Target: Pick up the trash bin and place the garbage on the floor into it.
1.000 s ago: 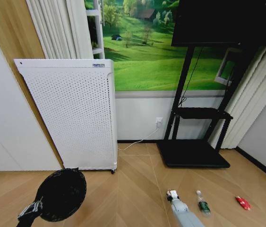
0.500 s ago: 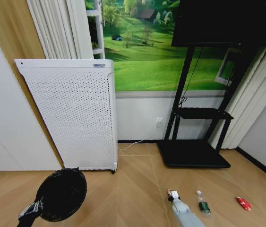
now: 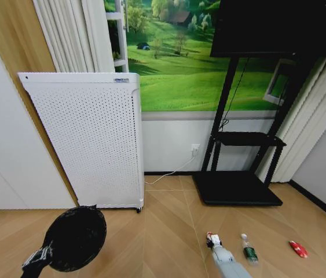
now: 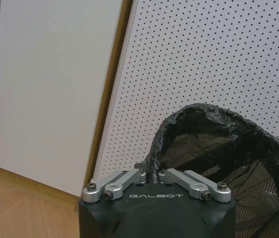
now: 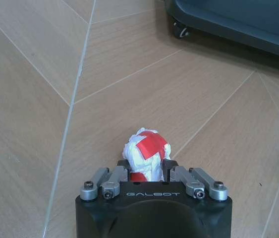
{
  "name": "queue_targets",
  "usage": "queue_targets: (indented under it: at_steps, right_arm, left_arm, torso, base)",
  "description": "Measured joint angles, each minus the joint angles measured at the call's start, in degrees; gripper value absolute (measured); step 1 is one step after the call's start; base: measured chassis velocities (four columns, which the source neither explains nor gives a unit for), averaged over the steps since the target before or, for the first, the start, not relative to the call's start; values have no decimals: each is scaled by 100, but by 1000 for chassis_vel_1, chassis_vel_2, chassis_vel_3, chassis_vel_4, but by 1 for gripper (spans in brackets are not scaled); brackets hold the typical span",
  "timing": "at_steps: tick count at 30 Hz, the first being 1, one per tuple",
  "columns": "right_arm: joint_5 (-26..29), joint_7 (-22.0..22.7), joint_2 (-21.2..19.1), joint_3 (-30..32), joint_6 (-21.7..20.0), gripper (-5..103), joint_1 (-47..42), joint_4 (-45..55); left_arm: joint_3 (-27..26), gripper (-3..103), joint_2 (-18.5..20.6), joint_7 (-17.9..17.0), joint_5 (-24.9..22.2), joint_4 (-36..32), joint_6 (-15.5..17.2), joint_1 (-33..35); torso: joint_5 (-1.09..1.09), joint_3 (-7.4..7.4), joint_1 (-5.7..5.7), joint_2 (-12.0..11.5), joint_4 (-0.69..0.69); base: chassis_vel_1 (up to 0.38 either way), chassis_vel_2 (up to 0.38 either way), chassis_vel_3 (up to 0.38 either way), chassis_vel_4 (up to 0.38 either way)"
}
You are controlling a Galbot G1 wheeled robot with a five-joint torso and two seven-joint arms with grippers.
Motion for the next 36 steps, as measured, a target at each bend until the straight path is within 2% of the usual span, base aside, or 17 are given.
queue_targets:
  at_steps: [7, 10, 13, 14, 17, 18, 20, 21, 23, 24, 26, 29, 30, 32, 33, 34, 36]
  right_arm:
    - [38, -9, -27, 33, 8, 33, -97, 142]
    - [234, -60, -144, 15, -59, 32, -281, 511]
    - [602, -107, -472, 46, -148, 32, -643, 1504]
    - [602, -107, -472, 46, -148, 32, -643, 1504]
    - [1126, -173, -866, 237, -187, 32, -1098, 2584]
    - [1126, -173, -866, 237, -187, 32, -1098, 2584]
    - [1623, -257, -1171, 418, -15, 32, -1558, 3617]
    - [1623, -257, -1171, 418, -15, 32, -1558, 3617]
    - [2019, -325, -1372, 619, 107, 32, -2061, 4464]
    - [2019, -325, -1372, 619, 107, 32, -2061, 4464]
    - [2295, -479, -1543, 732, 291, 32, -2528, 5333]
    - [2377, -542, -1609, 729, 349, 32, -2652, 5640]
    - [2480, -633, -1702, 712, 427, 32, -2844, 6164]
    - [2494, -652, -1714, 710, 444, 32, -2883, 6262]
    - [2551, -805, -1769, 760, 609, 32, -3225, 6900]
    - [2553, -951, -1778, 821, 800, 32, -3547, 7343]
    - [2524, -1062, -1777, 875, 957, 32, -3760, 7644]
  left_arm:
    - [77, 5, 45, -27, 0, 22, 0, -63]
    - [242, 5, 106, -106, 0, 97, 15, -182]
    - [569, 5, 272, -221, -28, 245, 157, -458]
    - [569, 5, 272, -221, -28, 245, 157, -458]
    - [852, 5, 595, -309, -45, 474, 256, -786]
    - [852, 5, 595, -309, -45, 474, 256, -786]
    - [1102, 5, 962, -329, -53, 680, 311, -1036]
    - [1102, 5, 962, -329, -53, 680, 311, -1036]
    - [1354, 5, 1305, -357, -114, 872, 332, -1236]
    - [1354, 5, 1305, -357, -114, 872, 332, -1236]
    - [1559, 5, 1552, -353, -195, 1043, 349, -1332]
    - [1596, 5, 1593, -335, -246, 1078, 347, -1324]
    - [1651, 5, 1627, -314, -344, 1109, 346, -1293]
    - [1666, 5, 1637, -313, -364, 1115, 346, -1292]
    - [1918, 5, 1753, -342, -522, 1199, 345, -1395]
    - [2170, 5, 1845, -376, -593, 1275, 345, -1529]
    - [2370, 5, 1904, -409, -631, 1334, 341, -1637]
  torso:
    - [3, 0, 0, -1, 0]
    - [6, 2, 1, -3, -2]
    - [1, 1, 0, -2, 0]
    - [1, 1, 0, -2, 0]
    - [2, 1, 0, -2, -2]
    - [2, 1, 0, -2, -2]
    - [0, 0, 0, -2, -1]
    - [0, 0, 0, -2, -1]
    - [-1, 0, 0, -2, 0]
    - [-1, 0, 0, -2, 0]
    - [1, 0, 0, -2, -5]
    - [0, 0, 0, -2, -4]
    - [-1, 0, 0, -2, 3]
    - [1, 0, 0, -2, 4]
    - [0, 0, 0, -1, 9]
    - [1, 0, 0, -1, 0]
    - [1, -1, 0, -1, 0]
  base:
    - [0, 0, 0, 0]
    - [0, 0, 0, 0]
    - [0, 0, 0, 0]
    - [0, 0, 0, 0]
    - [0, 0, 0, 0]
    - [0, 0, 0, 0]
    - [0, 0, 0, 0]
    - [0, 0, 0, 0]
    - [0, 0, 0, 0]
    - [0, 0, 0, 0]
    - [0, 0, 0, 0]
    - [0, 0, 0, 0]
    - [0, 0, 0, 0]
    - [0, 0, 0, 0]
    - [0, 0, 0, 0]
    - [0, 0, 0, 0]
    - [0, 0, 0, 0]
